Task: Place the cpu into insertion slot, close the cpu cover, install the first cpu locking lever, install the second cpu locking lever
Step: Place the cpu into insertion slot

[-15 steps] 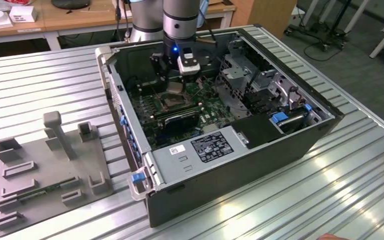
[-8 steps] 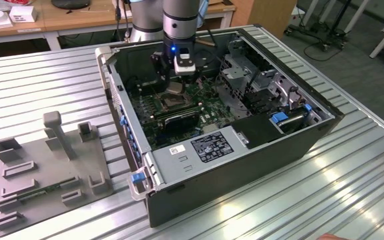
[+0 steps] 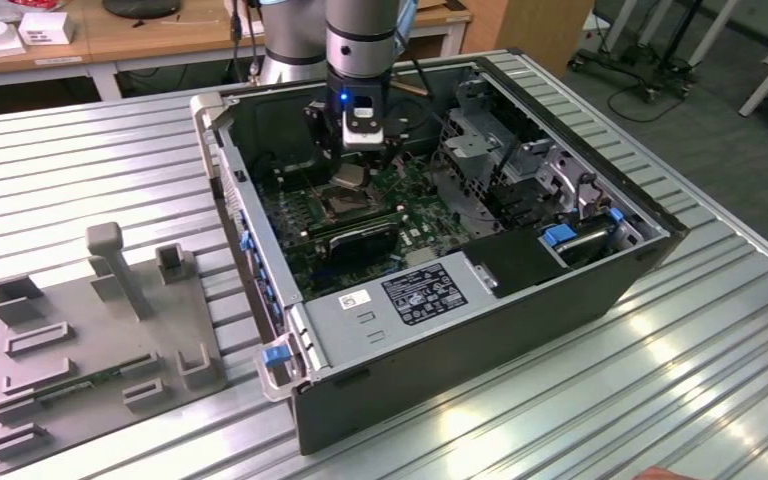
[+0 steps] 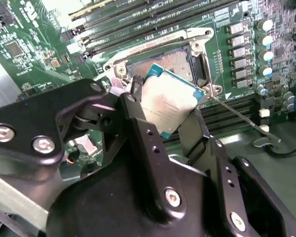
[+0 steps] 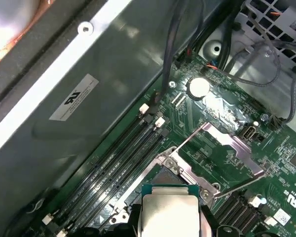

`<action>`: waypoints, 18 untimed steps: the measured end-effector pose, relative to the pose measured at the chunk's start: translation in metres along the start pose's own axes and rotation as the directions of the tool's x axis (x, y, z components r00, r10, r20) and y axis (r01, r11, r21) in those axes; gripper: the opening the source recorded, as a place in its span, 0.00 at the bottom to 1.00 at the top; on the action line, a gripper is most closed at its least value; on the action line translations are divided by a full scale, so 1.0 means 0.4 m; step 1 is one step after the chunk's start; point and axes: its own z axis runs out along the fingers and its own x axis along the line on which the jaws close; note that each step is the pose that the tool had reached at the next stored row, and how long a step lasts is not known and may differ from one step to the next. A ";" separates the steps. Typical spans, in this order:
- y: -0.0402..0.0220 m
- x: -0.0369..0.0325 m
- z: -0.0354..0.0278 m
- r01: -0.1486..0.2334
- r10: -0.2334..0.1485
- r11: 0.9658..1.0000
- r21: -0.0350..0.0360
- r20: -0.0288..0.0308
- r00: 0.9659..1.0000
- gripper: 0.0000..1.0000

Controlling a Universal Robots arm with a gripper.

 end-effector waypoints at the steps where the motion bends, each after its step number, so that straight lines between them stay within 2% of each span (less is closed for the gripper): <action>1: 0.000 0.000 0.000 0.000 0.000 1.000 0.000 0.000 1.000 0.54; 3: 0.000 0.000 0.000 -0.002 0.002 1.000 0.000 0.000 1.000 0.54; 6: 0.000 0.000 0.001 -0.052 0.052 0.999 0.000 0.003 0.999 0.54; 10: 0.000 0.000 0.002 -0.124 0.124 0.992 -0.001 0.007 0.992 0.54; 14: 0.000 0.000 0.003 -0.196 0.196 0.981 -0.002 0.011 0.981 0.54; 18: 0.000 0.000 0.004 -0.266 0.266 0.964 -0.003 0.014 0.964 0.54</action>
